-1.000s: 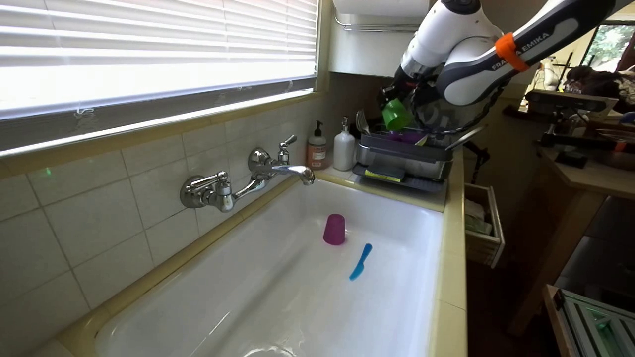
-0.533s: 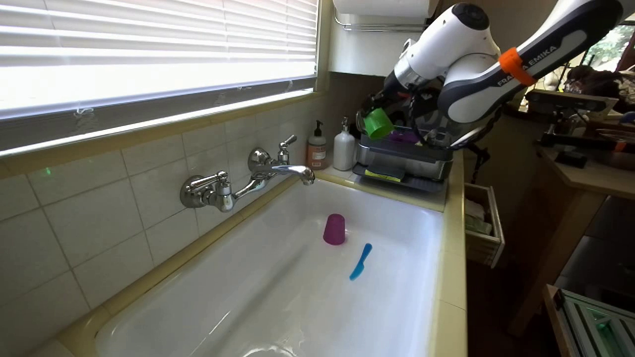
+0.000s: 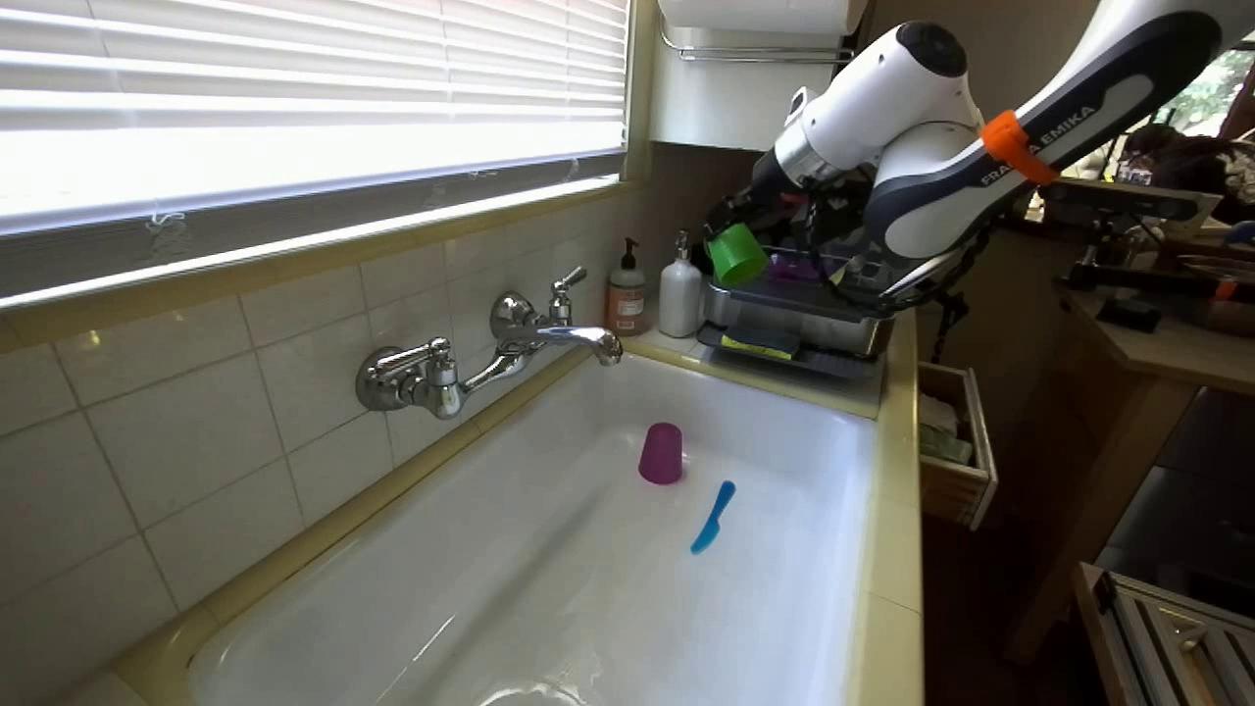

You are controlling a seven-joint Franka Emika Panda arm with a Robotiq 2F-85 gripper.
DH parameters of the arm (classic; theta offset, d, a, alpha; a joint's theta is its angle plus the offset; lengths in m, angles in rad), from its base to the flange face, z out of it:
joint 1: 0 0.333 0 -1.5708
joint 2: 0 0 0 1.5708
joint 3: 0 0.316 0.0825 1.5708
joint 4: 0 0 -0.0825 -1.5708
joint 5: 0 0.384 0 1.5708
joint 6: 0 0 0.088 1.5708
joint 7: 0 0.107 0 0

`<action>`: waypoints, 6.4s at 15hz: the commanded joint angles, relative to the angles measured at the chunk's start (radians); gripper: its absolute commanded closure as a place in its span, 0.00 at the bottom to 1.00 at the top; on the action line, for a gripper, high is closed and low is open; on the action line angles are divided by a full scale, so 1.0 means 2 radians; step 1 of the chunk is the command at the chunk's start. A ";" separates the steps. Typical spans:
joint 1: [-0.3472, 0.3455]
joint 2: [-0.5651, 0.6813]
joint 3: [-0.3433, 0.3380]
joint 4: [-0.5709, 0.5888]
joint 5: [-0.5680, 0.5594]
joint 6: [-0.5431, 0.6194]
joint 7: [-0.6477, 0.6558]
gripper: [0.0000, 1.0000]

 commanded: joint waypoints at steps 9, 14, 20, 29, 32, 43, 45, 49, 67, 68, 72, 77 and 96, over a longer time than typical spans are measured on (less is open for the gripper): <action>0.013 0.023 -0.024 0.005 -0.027 0.042 0.036 0.56; 0.028 0.058 -0.038 0.008 -0.006 0.100 0.041 0.56; 0.046 0.102 -0.041 0.010 0.017 0.131 0.034 0.56; 0.084 0.183 -0.062 0.040 0.065 0.169 0.026 0.56; 0.098 0.215 -0.074 0.054 0.105 0.186 0.028 0.56; 0.099 0.236 -0.064 0.070 0.122 0.175 0.027 0.31; 0.095 0.243 -0.060 0.072 0.128 0.171 0.035 0.56; 0.083 0.257 -0.042 0.074 0.140 0.162 0.055 0.56; 0.212 0.385 -0.143 0.089 0.353 0.146 0.062 0.56; 0.219 0.393 -0.149 0.091 0.365 0.142 0.063 0.56; 0.239 0.421 -0.159 0.098 0.410 0.118 0.070 0.56; 0.245 0.445 -0.131 0.115 0.601 0.106 -0.051 0.56; 0.320 0.533 -0.189 0.110 0.693 0.125 -0.045 0.56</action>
